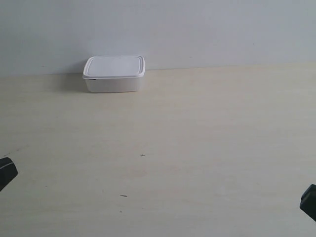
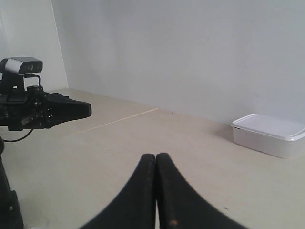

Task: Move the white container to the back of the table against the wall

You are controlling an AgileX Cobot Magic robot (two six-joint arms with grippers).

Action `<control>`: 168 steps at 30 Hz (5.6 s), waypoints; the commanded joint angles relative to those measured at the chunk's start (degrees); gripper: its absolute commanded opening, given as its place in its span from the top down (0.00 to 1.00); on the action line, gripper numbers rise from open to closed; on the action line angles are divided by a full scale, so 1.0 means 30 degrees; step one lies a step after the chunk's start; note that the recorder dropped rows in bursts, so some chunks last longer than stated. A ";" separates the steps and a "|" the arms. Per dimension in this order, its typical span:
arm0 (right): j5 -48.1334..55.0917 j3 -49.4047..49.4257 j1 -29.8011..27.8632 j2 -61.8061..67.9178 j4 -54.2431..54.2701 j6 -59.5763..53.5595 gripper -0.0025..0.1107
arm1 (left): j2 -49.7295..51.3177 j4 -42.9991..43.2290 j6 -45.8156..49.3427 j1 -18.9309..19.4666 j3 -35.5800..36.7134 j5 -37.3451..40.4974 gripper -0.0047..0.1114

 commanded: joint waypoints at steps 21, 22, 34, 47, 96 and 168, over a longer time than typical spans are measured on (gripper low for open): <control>-0.0225 0.0099 -0.6143 -0.0122 -0.0040 0.0029 0.98 | -0.7314 0.0103 -0.0145 0.1188 0.0065 -0.0004 0.96; -0.0225 0.0099 -0.6682 -0.0122 -0.0040 0.0029 0.98 | -0.7604 0.0103 -0.0145 0.1461 0.0065 -0.0004 0.96; -0.0225 0.0099 -1.3033 -0.0122 -0.0040 0.0029 0.98 | -0.8934 0.0103 -0.0145 0.6023 0.0065 0.0043 0.96; -0.0225 0.0099 -1.7592 -0.0122 -0.0040 0.0029 0.98 | -0.8934 0.0103 -0.0075 1.1589 0.0065 0.0043 0.96; 0.4343 0.0099 -1.8401 -0.0122 -0.2056 0.2953 0.98 | -0.8934 0.0103 -0.0075 1.1979 0.0065 0.0043 0.96; 0.8009 0.0099 -1.8846 -0.0122 -3.4604 3.0449 0.98 | -0.8934 0.0103 -0.0075 1.1979 0.0065 0.0043 0.96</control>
